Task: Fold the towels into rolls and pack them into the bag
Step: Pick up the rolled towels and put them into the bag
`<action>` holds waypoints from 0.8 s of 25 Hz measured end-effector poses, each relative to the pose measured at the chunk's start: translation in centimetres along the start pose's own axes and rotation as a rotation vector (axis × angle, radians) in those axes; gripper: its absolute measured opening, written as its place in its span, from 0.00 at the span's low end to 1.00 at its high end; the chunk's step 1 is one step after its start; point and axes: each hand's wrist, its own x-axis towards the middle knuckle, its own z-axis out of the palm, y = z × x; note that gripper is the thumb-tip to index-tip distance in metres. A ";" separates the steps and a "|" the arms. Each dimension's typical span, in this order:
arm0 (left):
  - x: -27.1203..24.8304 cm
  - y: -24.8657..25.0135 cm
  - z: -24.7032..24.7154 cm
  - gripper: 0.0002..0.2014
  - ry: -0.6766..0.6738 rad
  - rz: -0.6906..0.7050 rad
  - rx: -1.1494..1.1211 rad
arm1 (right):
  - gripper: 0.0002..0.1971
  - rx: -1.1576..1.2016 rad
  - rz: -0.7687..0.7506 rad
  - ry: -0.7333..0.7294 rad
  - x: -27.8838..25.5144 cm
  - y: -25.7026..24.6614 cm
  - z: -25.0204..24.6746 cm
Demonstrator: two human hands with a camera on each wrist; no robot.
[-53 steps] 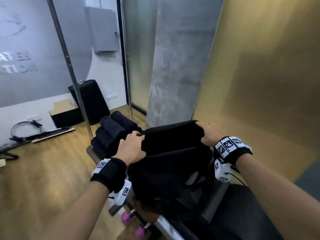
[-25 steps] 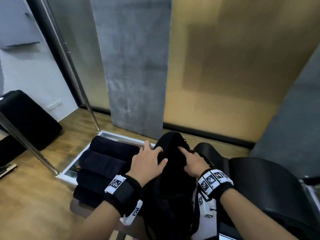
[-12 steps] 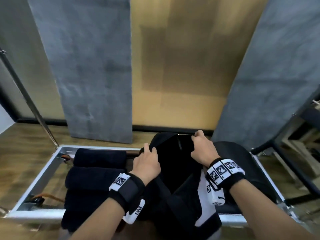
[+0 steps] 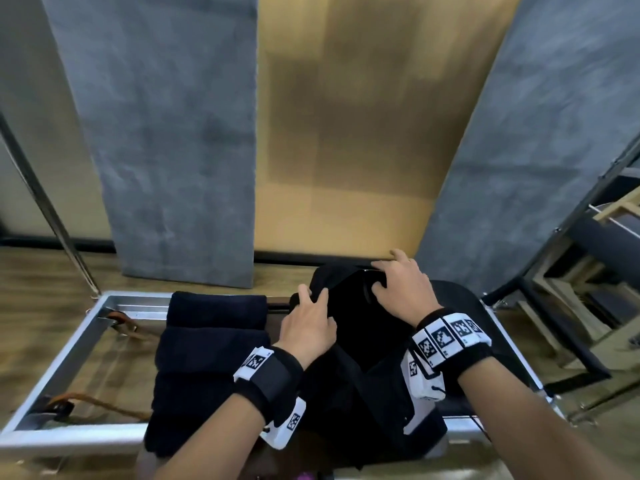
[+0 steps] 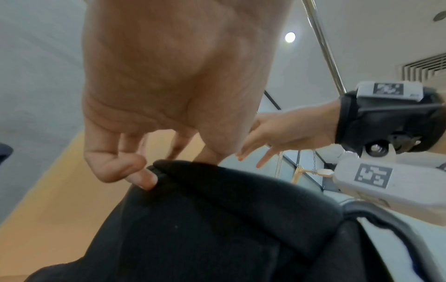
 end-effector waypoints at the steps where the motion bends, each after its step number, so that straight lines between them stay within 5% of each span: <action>1: -0.5 -0.4 0.0 0.28 0.032 0.017 -0.038 | 0.26 0.073 -0.044 0.030 -0.4 -1.6 -0.2; 6: -4.5 -6.2 0.0 0.05 0.463 -0.048 -0.489 | 0.22 0.389 -0.334 -0.106 -2.8 -11.6 2.7; 8: -6.7 -10.1 0.1 0.08 0.571 -0.173 -0.555 | 0.21 0.400 -0.420 -0.250 -4.0 -15.1 5.7; 11: -10.1 -14.7 0.9 0.15 0.558 -0.332 -0.553 | 0.30 0.230 -0.481 -0.345 -4.7 -18.2 9.6; 15: -12.6 -17.3 2.8 0.12 0.508 -0.526 -0.896 | 0.37 -0.112 -0.515 -0.275 -4.7 -19.9 12.1; 20: -11.9 -16.0 2.1 0.16 0.486 -0.624 -1.401 | 0.28 -0.056 -0.523 -0.185 -5.2 -20.6 12.0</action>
